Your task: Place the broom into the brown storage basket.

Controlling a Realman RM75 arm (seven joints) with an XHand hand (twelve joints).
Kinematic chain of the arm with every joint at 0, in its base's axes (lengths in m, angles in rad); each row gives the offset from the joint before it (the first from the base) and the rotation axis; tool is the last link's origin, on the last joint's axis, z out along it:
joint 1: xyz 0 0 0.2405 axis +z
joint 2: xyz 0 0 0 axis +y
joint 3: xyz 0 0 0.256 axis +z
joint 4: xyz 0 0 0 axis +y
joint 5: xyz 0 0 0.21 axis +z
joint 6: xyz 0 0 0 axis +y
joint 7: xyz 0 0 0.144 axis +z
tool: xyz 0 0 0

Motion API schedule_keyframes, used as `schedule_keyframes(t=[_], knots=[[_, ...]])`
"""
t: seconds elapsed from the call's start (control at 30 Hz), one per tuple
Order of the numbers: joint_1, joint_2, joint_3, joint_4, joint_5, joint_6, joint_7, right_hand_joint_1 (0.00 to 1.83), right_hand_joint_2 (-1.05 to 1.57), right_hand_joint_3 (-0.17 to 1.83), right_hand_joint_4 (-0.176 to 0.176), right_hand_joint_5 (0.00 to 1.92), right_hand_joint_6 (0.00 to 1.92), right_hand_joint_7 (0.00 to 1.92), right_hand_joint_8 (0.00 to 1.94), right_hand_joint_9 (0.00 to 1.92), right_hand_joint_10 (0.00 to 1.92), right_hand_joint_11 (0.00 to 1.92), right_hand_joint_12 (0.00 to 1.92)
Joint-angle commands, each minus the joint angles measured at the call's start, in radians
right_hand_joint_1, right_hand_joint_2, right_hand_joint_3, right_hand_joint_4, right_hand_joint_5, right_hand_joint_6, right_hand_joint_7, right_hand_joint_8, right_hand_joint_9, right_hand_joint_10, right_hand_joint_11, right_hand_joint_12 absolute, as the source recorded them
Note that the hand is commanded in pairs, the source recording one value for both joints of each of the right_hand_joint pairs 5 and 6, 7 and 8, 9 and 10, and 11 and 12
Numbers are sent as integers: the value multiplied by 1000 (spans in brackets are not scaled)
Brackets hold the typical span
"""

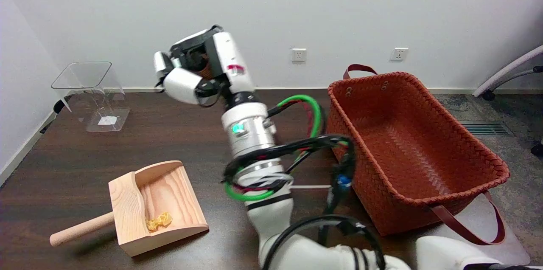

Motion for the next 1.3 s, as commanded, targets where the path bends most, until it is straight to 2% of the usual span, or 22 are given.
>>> schedule_keyframes(t=[0.03, 0.5, 0.8, 1.13, 1.3], knots=[[-4, 256, 97, -271, -5, 1, -192, 1185, 1571, 933, 0, 1920, 1920, 1920, 1920, 1920, 1920, 1920, 1920], [17, 346, 221, -277, -7, 11, -212, 1201, 1571, 988, 0, 1920, 1920, 1920, 1920, 1920, 1920, 1920, 1920], [-13, 374, 279, -274, 4, 30, -212, 1202, 1571, 982, 0, 1920, 1920, 1920, 1920, 1920, 1920, 1920, 1920], [-123, 380, 266, -272, -9, 158, -211, 1203, 1571, 972, 0, 1920, 1920, 1920, 1920, 1920, 1920, 1920, 1920], [-185, 377, 244, -270, -68, 239, -212, 1203, 1571, 964, 0, 1920, 1920, 1920, 1920, 1920, 1920, 1920, 1920]])
